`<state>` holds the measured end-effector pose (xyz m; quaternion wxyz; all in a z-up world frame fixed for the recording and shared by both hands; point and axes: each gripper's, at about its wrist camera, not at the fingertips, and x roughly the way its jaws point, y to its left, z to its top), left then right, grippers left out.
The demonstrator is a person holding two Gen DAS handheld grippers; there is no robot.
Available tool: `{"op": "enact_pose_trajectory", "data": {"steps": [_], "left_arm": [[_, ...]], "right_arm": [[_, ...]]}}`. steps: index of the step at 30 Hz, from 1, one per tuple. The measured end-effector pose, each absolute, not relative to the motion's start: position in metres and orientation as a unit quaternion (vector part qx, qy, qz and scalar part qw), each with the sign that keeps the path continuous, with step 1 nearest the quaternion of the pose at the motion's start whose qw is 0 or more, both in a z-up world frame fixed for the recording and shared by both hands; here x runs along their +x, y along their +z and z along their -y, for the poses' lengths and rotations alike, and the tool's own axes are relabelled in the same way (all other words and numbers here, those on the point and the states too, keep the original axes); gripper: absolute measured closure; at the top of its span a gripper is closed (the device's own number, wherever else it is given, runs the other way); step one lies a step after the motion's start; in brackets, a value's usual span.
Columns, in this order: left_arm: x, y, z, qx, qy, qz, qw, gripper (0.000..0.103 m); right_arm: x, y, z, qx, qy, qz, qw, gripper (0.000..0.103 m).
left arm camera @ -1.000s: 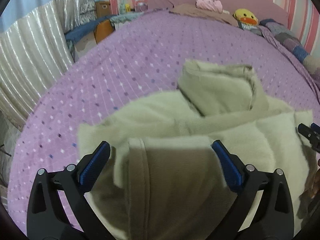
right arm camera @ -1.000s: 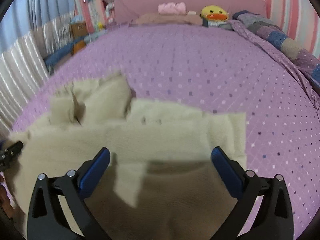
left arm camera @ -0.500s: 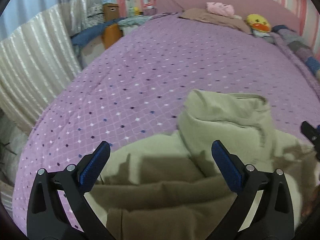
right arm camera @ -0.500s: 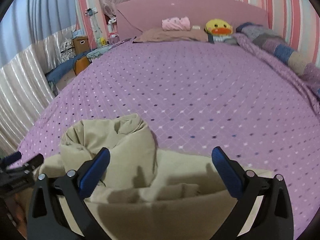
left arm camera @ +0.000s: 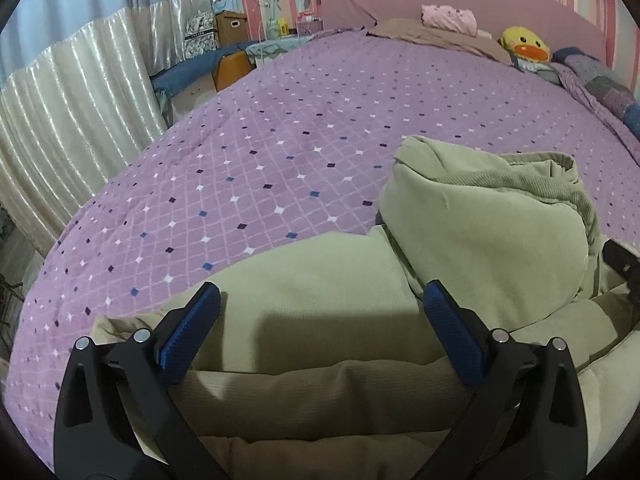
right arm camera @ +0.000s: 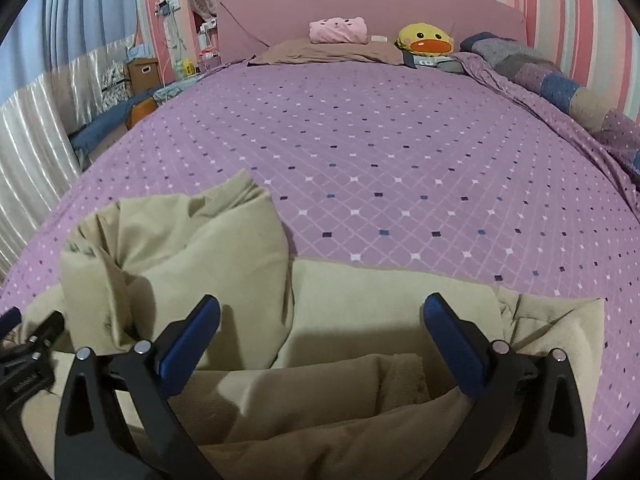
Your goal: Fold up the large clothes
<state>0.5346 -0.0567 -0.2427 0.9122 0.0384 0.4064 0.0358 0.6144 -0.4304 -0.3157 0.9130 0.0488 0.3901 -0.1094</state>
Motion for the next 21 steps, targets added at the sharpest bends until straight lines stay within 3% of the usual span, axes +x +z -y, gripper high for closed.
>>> {"op": "enact_pose_trajectory", "data": {"steps": [21], "left_arm": [[0.563, -0.263, 0.056, 0.018, 0.038, -0.394, 0.918, 0.003]], "right_arm": [[0.642, -0.336, 0.432, 0.055, -0.112, -0.377, 0.918, 0.001]]}}
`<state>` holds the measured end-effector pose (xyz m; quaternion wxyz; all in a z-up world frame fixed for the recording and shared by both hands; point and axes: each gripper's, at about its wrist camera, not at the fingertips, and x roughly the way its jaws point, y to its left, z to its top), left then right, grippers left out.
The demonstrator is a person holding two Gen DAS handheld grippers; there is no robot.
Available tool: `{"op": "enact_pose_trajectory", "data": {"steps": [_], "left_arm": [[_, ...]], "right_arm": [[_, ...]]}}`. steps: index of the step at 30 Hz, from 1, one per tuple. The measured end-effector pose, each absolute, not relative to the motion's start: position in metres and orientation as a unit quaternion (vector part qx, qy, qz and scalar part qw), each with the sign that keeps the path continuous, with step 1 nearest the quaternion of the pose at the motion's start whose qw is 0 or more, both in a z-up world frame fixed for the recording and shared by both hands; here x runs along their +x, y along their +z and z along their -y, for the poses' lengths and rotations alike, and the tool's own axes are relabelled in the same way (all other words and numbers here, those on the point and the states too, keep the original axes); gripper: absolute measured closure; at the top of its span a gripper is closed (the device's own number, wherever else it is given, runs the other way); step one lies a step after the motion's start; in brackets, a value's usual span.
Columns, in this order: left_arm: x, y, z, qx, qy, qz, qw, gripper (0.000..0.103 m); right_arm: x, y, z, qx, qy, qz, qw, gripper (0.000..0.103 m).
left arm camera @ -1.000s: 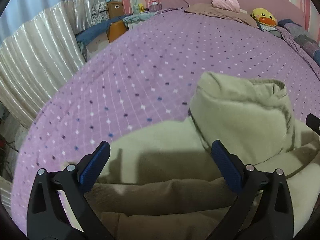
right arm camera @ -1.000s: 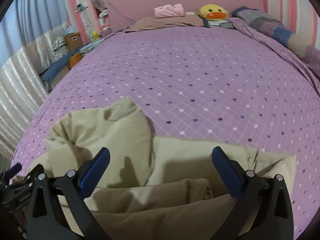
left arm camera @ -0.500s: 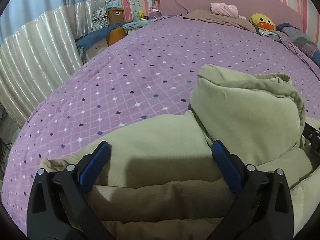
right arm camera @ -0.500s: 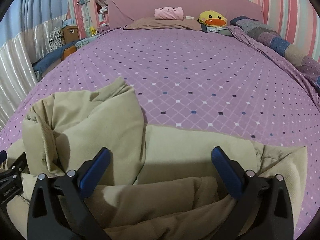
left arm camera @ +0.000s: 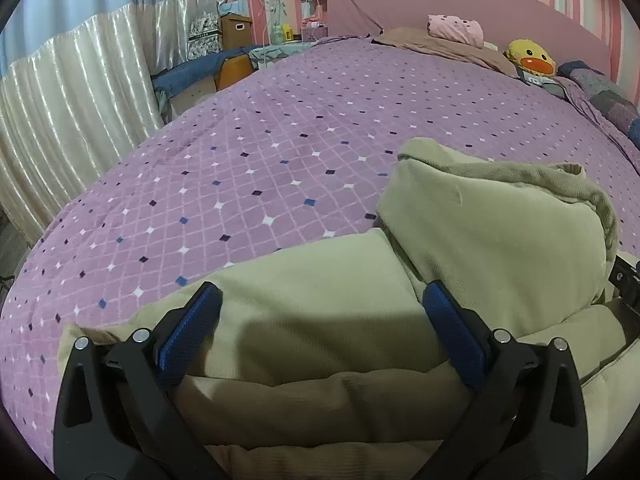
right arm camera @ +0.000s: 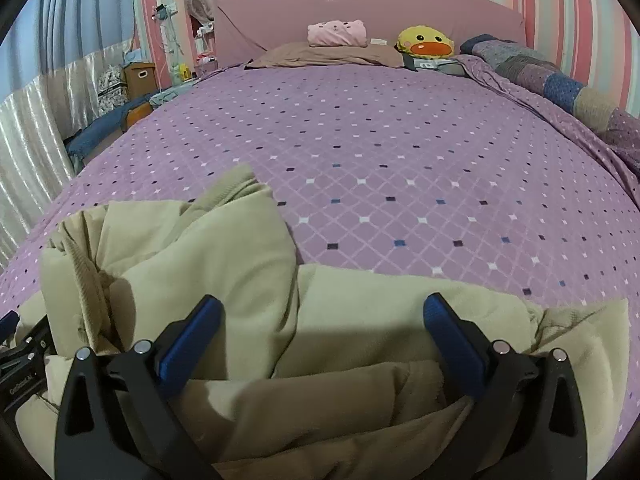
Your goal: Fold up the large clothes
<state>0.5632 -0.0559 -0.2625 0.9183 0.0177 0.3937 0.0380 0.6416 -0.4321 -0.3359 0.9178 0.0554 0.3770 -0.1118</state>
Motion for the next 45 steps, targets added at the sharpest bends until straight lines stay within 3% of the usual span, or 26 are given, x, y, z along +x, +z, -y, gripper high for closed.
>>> {"op": "enact_pose_trajectory", "data": {"steps": [11, 21, 28, 31, 38, 45], "left_arm": [[0.585, -0.264, 0.056, 0.004, 0.026, -0.397, 0.917, 0.003], [0.550, -0.249, 0.057, 0.037, 0.073, -0.369, 0.926, 0.003], [0.416, -0.198, 0.033, 0.043, 0.012, -0.335, 0.941, 0.003], [0.361, -0.189, 0.026, 0.072, 0.002, -0.337, 0.939, 0.003], [0.268, -0.205, -0.026, 0.013, -0.001, -0.413, 0.911, 0.003], [0.213, -0.197, -0.081, -0.026, 0.004, -0.439, 0.898, 0.003]], "right_arm": [[0.647, -0.334, 0.441, 0.084, -0.096, -0.362, 0.923, 0.001], [0.612, -0.318, 0.442, 0.099, -0.091, -0.321, 0.937, 0.002], [0.449, -0.269, 0.427, 0.002, -0.129, -0.221, 0.967, 0.002], [0.404, -0.263, 0.440, -0.005, -0.140, -0.250, 0.958, 0.002], [0.323, -0.259, 0.483, 0.080, -0.162, -0.304, 0.935, 0.002], [0.262, -0.245, 0.478, -0.007, -0.175, -0.349, 0.921, 0.002]]}}
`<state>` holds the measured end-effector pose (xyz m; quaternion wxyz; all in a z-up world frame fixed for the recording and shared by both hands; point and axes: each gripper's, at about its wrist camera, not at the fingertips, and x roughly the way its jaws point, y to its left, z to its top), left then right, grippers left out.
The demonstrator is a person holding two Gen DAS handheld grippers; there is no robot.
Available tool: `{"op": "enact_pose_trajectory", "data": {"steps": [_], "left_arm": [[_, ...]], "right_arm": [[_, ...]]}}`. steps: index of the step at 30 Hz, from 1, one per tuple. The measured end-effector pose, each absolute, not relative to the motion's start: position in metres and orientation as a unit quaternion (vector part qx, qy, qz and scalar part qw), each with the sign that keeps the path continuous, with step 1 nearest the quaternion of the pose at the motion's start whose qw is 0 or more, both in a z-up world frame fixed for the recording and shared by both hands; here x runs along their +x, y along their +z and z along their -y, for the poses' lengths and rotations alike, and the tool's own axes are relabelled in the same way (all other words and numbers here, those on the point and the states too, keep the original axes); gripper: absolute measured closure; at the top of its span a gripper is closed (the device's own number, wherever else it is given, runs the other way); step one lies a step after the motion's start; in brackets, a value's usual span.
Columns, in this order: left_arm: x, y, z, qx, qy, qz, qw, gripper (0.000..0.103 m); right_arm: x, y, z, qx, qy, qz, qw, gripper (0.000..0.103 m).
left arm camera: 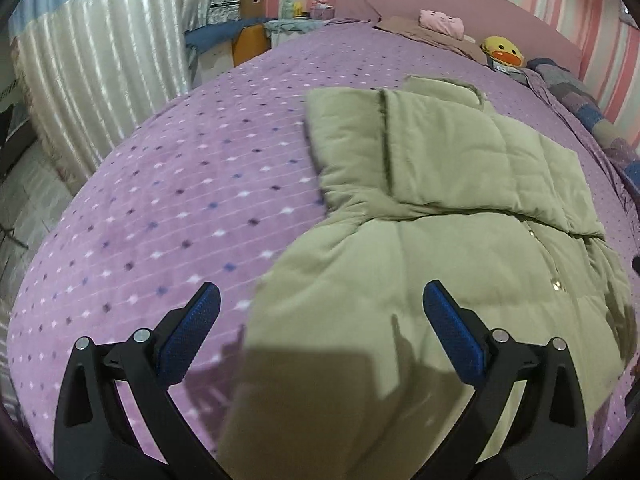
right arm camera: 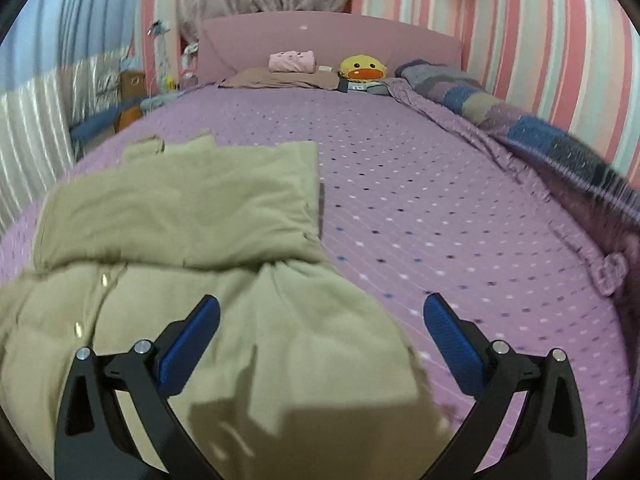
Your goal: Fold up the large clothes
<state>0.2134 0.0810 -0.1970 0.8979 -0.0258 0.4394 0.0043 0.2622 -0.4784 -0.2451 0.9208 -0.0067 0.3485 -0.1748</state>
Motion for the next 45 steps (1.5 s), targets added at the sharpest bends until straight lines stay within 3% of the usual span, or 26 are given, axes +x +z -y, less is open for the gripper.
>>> {"op": "enact_pose_trajectory", "data": {"steps": [15, 22, 35, 45], "left_arm": [[0.173, -0.214, -0.090, 0.016, -0.008, -0.462, 0.887, 0.003], [0.160, -0.224, -0.110, -0.021, -0.033, -0.473, 0.880, 0.003], [0.166, -0.246, -0.116, -0.012, -0.050, -0.480, 0.876, 0.003], [0.174, -0.273, -0.126, -0.065, -0.066, -0.494, 0.865, 0.003]], "right_arm": [[0.204, -0.248, 0.445, -0.063, -0.196, -0.375, 0.904, 0.002], [0.181, -0.258, 0.451, 0.005, -0.177, -0.388, 0.904, 0.002], [0.158, -0.278, 0.490, 0.041, -0.198, -0.376, 0.904, 0.002], [0.149, -0.295, 0.510, 0.077, -0.212, -0.367, 0.903, 0.002]]}}
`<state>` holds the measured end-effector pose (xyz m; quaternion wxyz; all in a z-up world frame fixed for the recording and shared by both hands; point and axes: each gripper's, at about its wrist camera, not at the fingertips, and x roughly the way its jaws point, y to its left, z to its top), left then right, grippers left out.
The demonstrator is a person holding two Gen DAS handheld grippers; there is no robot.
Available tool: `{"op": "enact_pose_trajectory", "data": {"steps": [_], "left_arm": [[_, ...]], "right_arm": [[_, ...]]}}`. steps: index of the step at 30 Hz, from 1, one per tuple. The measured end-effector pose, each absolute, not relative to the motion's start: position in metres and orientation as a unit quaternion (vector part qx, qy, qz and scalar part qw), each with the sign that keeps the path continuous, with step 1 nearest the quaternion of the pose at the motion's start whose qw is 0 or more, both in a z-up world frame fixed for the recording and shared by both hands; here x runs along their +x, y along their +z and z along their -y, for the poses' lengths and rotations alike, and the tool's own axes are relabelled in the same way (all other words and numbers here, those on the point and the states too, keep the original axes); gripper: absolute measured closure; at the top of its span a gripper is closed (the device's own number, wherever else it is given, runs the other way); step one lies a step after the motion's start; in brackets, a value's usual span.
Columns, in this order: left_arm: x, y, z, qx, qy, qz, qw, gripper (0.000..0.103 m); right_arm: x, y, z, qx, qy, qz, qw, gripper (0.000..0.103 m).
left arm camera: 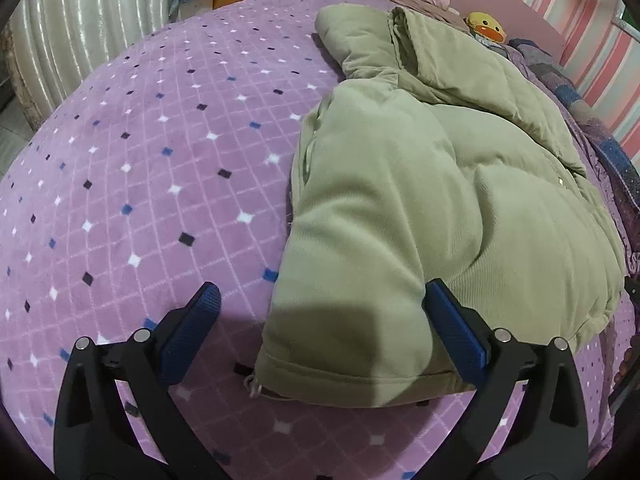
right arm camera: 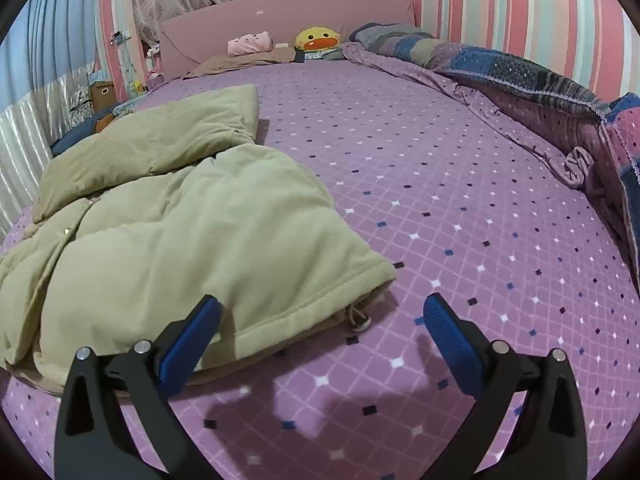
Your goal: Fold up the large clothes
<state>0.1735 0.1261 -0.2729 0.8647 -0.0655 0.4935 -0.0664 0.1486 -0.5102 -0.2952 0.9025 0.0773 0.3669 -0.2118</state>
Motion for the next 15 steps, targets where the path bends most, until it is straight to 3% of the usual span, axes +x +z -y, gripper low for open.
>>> {"op": "enact_pose_trajectory", "data": {"steps": [4, 7, 9, 15], "left_arm": [[0.171, -0.272, -0.119, -0.048, -0.067, -0.485, 0.871, 0.004], [0.171, -0.272, -0.114, -0.040, -0.086, -0.485, 0.869, 0.016], [0.170, -0.271, -0.109, -0.033, -0.100, -0.485, 0.868, 0.030], [0.165, -0.272, -0.094, 0.010, -0.094, -0.480, 0.872, 0.031]], "right_arm": [[0.149, -0.294, 0.513, 0.055, -0.205, -0.367, 0.906, 0.002], [0.151, -0.290, 0.515, 0.040, -0.201, -0.367, 0.908, 0.002], [0.153, -0.287, 0.518, 0.038, -0.195, -0.368, 0.908, 0.002], [0.167, -0.286, 0.532, 0.043, -0.165, -0.371, 0.913, 0.002]]}}
